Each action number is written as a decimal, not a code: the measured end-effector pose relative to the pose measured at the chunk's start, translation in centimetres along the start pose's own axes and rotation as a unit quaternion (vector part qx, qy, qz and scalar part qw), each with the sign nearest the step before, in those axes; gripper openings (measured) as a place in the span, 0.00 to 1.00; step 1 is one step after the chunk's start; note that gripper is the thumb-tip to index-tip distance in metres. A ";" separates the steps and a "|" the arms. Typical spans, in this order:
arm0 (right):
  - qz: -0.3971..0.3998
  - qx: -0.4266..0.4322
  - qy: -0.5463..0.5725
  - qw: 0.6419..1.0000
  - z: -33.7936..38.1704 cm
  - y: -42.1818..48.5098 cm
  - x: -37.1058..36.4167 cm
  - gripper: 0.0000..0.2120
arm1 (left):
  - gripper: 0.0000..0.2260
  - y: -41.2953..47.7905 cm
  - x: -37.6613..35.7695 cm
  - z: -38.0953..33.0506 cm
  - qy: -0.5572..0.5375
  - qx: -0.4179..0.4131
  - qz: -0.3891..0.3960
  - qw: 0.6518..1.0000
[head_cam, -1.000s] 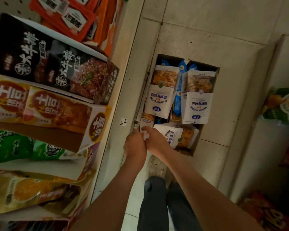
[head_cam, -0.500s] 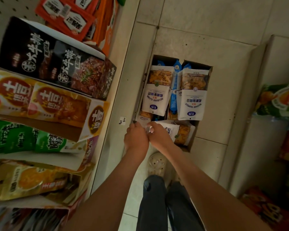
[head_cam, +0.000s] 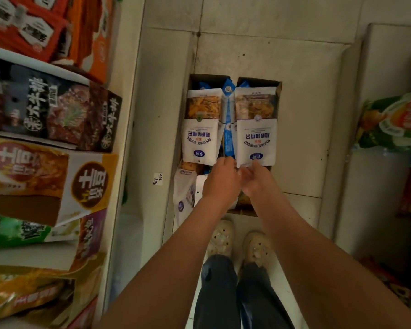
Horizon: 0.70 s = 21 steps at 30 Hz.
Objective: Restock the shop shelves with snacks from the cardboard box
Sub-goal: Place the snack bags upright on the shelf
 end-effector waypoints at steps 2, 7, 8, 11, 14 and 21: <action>-0.010 -0.001 -0.008 1.000 -0.1 1.1 0.2 0.18 | 0.10 0.2 -0.7 -0.2 -0.004 0.005 0.000 1.000; -0.018 -0.035 -0.009 0.999 0.0 2.2 0.6 0.18 | 0.10 0.2 -1.6 -0.2 -0.031 0.004 -0.001 1.000; -0.022 -0.033 -0.001 0.999 0.4 2.1 0.5 0.18 | 0.10 0.3 -1.7 -0.3 -0.040 0.006 -0.006 0.999; -0.013 -0.008 0.052 0.999 1.1 0.6 -0.1 0.17 | 0.09 0.5 -1.8 -0.3 -0.068 0.014 -0.022 0.997; 0.013 0.017 0.049 0.999 1.5 -0.2 -0.4 0.16 | 0.08 0.7 -1.9 0.0 -0.119 0.039 -0.043 0.991; 0.074 0.051 0.014 0.996 1.3 -2.3 -0.2 0.16 | 0.13 1.6 -1.5 -1.4 -0.390 0.188 -0.010 0.901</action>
Point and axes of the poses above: each hand's wrist, its own y-axis towards the middle knuckle, its own x-axis out of the back of the hand, z = x × y, the point moved 2 cm from there along y, towards the middle knuckle, and after that the axes turned 2 degrees about -y, right-handed, at the moved point
